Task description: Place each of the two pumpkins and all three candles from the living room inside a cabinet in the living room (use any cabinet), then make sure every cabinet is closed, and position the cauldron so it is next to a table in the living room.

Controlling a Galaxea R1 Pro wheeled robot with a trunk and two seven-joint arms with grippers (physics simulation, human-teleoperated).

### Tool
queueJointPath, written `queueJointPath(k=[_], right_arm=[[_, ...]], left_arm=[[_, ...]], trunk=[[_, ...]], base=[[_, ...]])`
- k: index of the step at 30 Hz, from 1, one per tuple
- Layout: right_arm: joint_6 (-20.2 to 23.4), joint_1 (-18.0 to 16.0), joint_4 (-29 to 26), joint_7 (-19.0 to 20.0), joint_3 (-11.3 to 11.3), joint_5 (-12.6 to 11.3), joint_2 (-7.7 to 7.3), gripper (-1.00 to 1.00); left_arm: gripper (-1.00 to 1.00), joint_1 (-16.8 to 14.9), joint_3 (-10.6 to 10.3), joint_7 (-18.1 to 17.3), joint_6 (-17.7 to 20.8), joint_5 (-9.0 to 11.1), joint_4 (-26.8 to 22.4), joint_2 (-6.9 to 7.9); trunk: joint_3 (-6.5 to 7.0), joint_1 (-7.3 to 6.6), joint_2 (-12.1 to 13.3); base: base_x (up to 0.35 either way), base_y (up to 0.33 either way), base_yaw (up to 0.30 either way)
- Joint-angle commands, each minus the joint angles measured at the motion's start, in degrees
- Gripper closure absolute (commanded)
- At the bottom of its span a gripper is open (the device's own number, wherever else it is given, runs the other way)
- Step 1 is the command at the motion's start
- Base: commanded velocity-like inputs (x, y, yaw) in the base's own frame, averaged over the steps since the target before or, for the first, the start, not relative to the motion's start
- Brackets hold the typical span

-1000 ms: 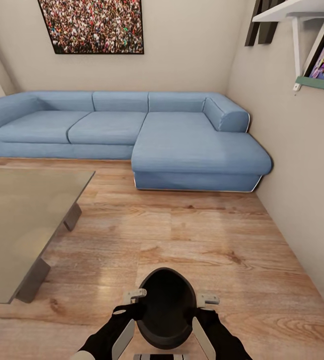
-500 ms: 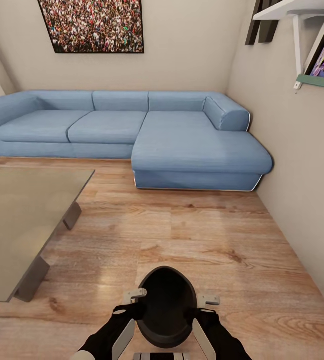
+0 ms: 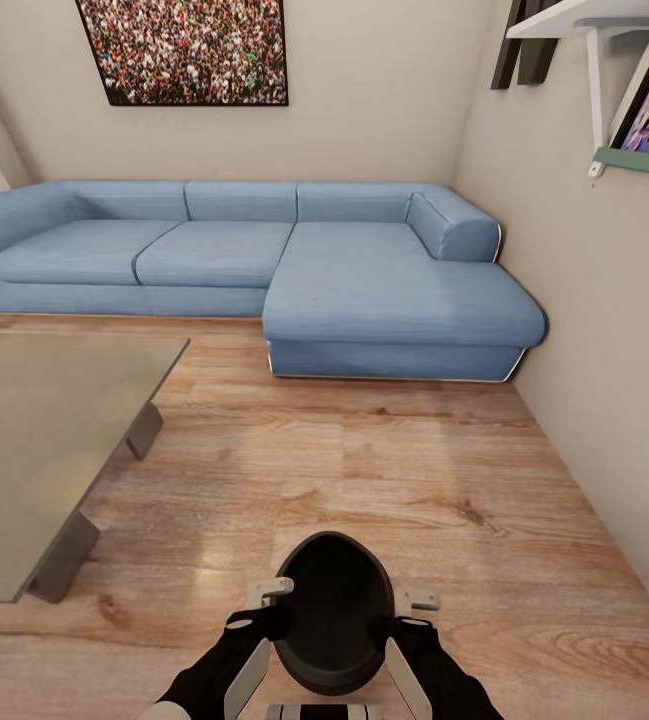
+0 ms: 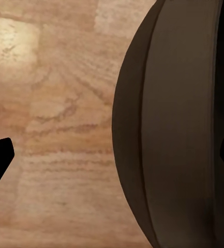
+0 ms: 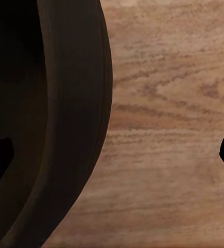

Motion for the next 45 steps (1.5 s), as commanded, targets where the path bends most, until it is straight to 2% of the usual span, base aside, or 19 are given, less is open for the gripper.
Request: queueJointPath(k=[1,11,12,21,22,45], right_arm=[[0.22,-0.02,-0.07,-0.44,0.15,-0.39,0.0,-1.0],[0.15,-0.02,-0.02,-0.42,0.18,-0.39,0.0,-1.0],[0.14,-0.02,-0.01,-0.43,0.18,-0.39,0.0,1.0],[0.13,-0.02,-0.01,-0.44,0.1,-0.39,0.0,1.0],[0.13,-0.02,-0.01,-0.44,0.09,-0.39,0.0,1.0],[0.13,-0.02,-0.01,-0.44,0.09,-0.39,0.0,1.0]], left_arm=[[-1.0,0.0,-0.17,0.41,0.25,0.21,-0.09,0.0],[-1.0,0.01,-0.17,0.41,0.25,0.21,-0.09,0.0],[-1.0,0.0,-0.17,0.41,0.23,0.21,-0.09,0.0],[-1.0,0.0,-0.17,0.41,0.21,0.21,-0.09,0.0],[1.0,0.0,-0.17,0.41,0.19,0.21,-0.09,0.0],[1.0,0.0,-0.2,0.32,-0.63,0.21,-0.09,0.0]], trunk=[[-0.05,-0.01,-0.02],[-0.05,-0.01,-0.02],[-0.05,-0.01,-0.02],[-0.05,-0.01,-0.02],[-0.05,-0.01,-0.02],[-0.05,-0.01,-0.02]], base=[[0.0,0.0,0.0],[0.0,0.0,0.0],[0.0,0.0,0.0],[0.0,0.0,0.0],[0.0,0.0,0.0],[0.0,0.0,0.0]])
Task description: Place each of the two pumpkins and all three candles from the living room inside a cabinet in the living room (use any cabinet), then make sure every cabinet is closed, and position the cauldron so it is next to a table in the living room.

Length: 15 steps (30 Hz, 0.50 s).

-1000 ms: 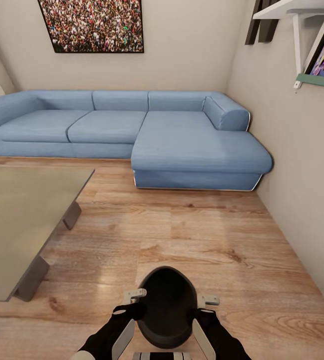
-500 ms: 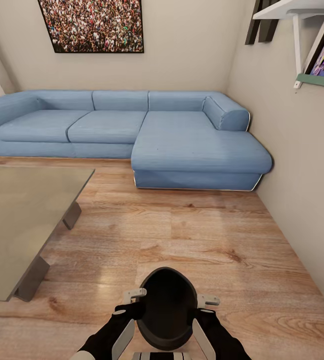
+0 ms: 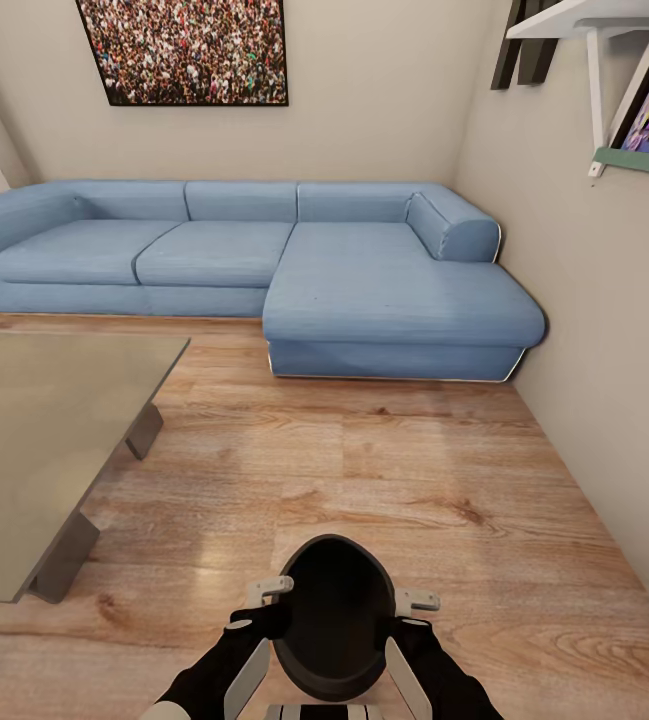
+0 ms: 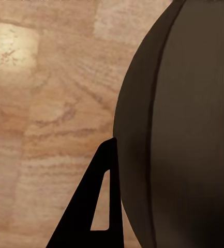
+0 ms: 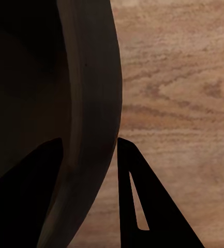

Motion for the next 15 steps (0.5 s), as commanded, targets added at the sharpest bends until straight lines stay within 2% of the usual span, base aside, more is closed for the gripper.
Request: queueJointPath(k=[1,4,11,15], right_arm=[[0.5,0.0,-0.05,-0.51,-0.05,0.35,0.0,1.0],[0.5,0.0,-0.05,-0.51,-0.05,0.35,0.0,1.0],[0.5,0.0,-0.05,-0.51,-0.05,0.35,0.0,1.0],[0.5,0.0,-0.05,-0.51,-0.05,0.35,0.0,1.0]], left_arm=[[1.0,-0.01,-0.12,0.51,0.31,0.11,-0.07,0.0],[1.0,-0.01,-0.13,0.51,0.31,0.14,-0.08,0.0],[1.0,0.01,-0.11,0.42,0.31,0.17,-0.08,0.0],[1.0,-0.01,-0.12,0.42,0.31,0.18,-0.08,0.0]], trunk=[[-0.05,-0.01,-0.02],[0.49,-0.67,1.19],[0.49,-0.67,1.19],[1.2,-1.54,2.79]], base=[[0.0,0.0,0.0],[0.0,0.0,0.0],[0.0,0.0,0.0],[0.0,0.0,0.0]])
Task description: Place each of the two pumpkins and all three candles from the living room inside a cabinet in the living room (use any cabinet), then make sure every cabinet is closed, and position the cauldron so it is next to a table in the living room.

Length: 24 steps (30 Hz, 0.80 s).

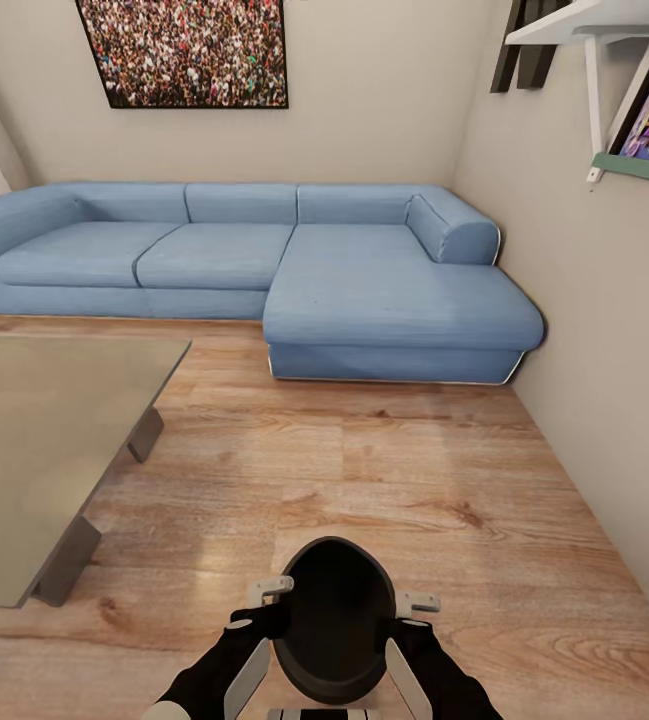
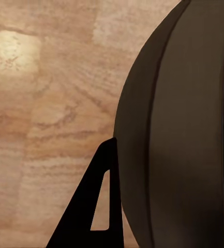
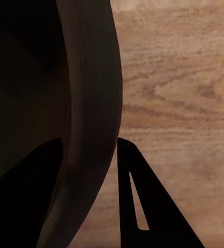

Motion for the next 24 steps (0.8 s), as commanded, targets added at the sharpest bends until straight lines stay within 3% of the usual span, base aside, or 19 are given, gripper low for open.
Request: queueJointPath(k=[1,4,24], right_arm=[[0.16,-0.06,-0.18,-0.41,0.08,0.06,0.0,1.0],[0.16,-0.06,-0.18,-0.41,0.08,0.06,0.0,1.0],[0.17,-0.06,-0.35,-0.4,0.17,-0.03,0.0,1.0]], left_arm=[[1.0,-0.02,-0.11,0.5,0.29,0.09,-0.06,0.0],[1.0,0.02,-0.11,0.5,0.29,0.1,-0.06,0.0],[1.0,0.01,-0.11,0.5,0.37,0.1,-0.05,0.0]], trunk=[[-0.04,-0.02,-0.01],[-0.04,-0.02,-0.01],[3.55,-4.41,8.01]], base=[[0.0,0.0,0.0],[0.0,0.0,0.0],[0.0,0.0,0.0]])
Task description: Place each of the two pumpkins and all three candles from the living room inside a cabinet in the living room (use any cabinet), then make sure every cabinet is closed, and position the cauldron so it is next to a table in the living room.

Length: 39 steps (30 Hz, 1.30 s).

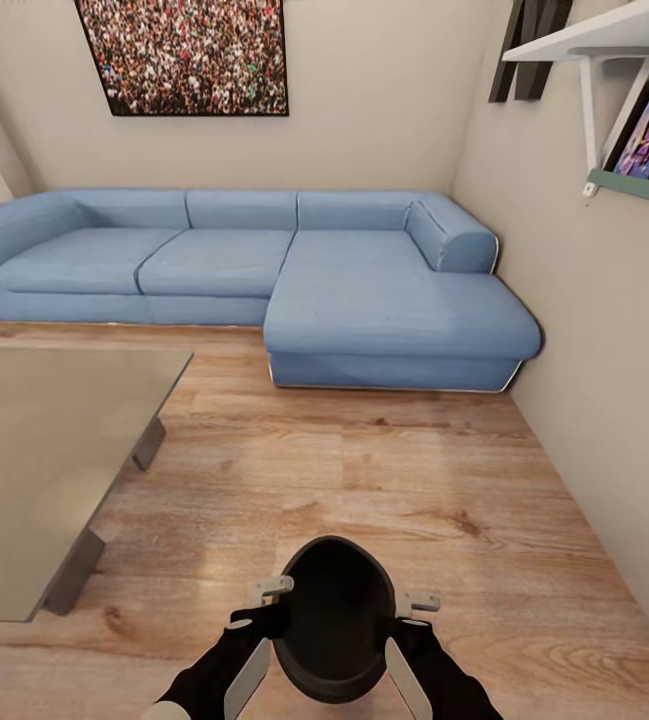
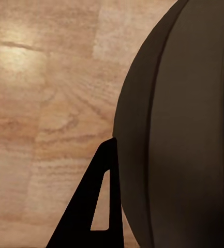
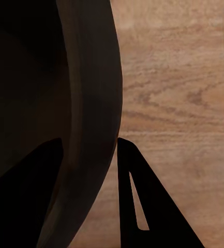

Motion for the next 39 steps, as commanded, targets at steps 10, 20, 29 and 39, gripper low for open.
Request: queueJointPath(k=[10,20,29,39], right_arm=[[0.16,-0.06,-0.17,-0.42,0.08,-0.01,0.0,1.0],[0.15,-0.06,-0.17,-0.42,0.08,-0.07,0.0,1.0],[0.15,-0.06,-0.17,-0.42,0.08,-0.07,0.0,1.0],[0.15,-0.06,-0.17,-0.42,0.15,-0.07,0.0,1.0]], left_arm=[[1.0,0.01,-0.13,0.51,0.3,0.14,-0.05,0.0],[1.0,-0.02,-0.12,0.51,0.13,0.14,-0.05,0.0],[1.0,0.01,-0.12,0.51,0.2,0.13,-0.05,0.0],[1.0,0.0,-0.12,0.51,0.12,0.14,-0.05,0.0]], trunk=[[1.76,-2.21,4.0],[2.3,-2.87,5.21],[2.3,-2.87,5.21],[2.3,-2.87,5.21]], base=[[0.0,0.0,0.0],[0.0,0.0,0.012],[-0.197,0.135,0.23],[-0.069,0.046,0.284]])
